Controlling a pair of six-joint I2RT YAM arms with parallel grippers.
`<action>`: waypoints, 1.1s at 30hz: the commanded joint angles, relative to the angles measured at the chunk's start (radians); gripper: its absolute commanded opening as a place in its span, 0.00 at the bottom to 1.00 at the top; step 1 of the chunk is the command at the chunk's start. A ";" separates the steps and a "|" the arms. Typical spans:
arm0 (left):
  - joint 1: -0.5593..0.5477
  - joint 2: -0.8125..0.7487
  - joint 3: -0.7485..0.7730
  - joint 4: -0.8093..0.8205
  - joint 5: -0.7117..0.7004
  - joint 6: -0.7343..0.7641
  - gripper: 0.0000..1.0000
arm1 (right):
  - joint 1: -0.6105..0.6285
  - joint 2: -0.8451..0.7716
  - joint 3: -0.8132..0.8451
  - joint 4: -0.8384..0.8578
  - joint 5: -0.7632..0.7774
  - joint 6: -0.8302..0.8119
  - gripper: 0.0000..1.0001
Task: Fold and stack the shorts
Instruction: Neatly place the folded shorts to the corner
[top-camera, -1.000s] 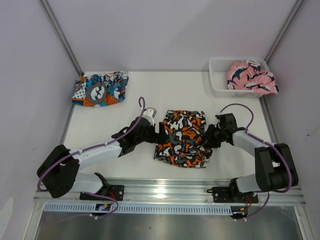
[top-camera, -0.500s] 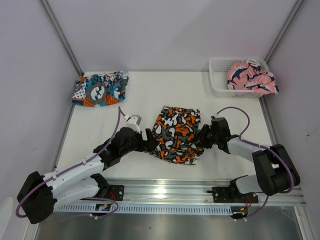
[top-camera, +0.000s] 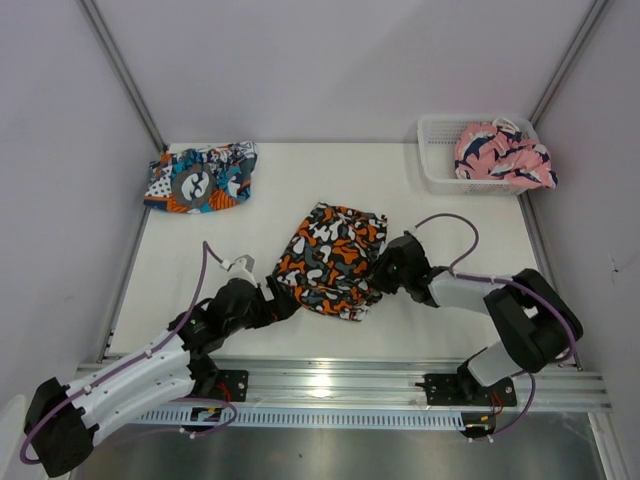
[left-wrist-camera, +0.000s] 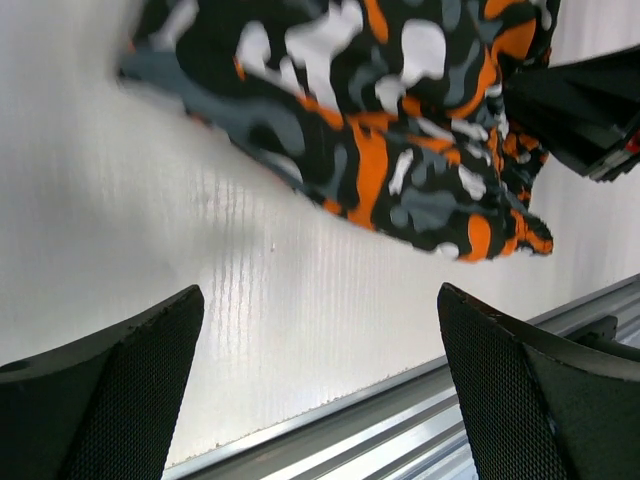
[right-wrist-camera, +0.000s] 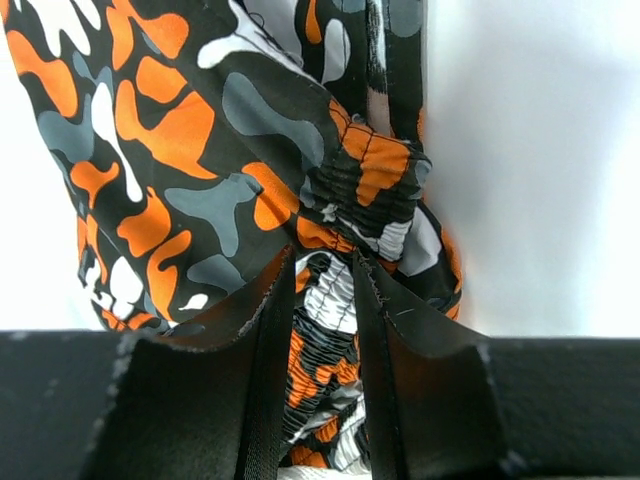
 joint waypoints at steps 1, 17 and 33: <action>0.003 0.003 -0.023 -0.005 -0.003 -0.124 0.99 | 0.025 0.115 0.065 0.008 0.086 0.072 0.33; -0.001 0.008 -0.166 0.360 -0.130 -0.230 0.99 | 0.203 0.255 0.154 0.067 0.107 0.104 0.34; 0.002 0.247 -0.215 0.624 -0.087 -0.342 0.99 | 0.276 0.229 0.154 0.042 0.129 0.089 0.37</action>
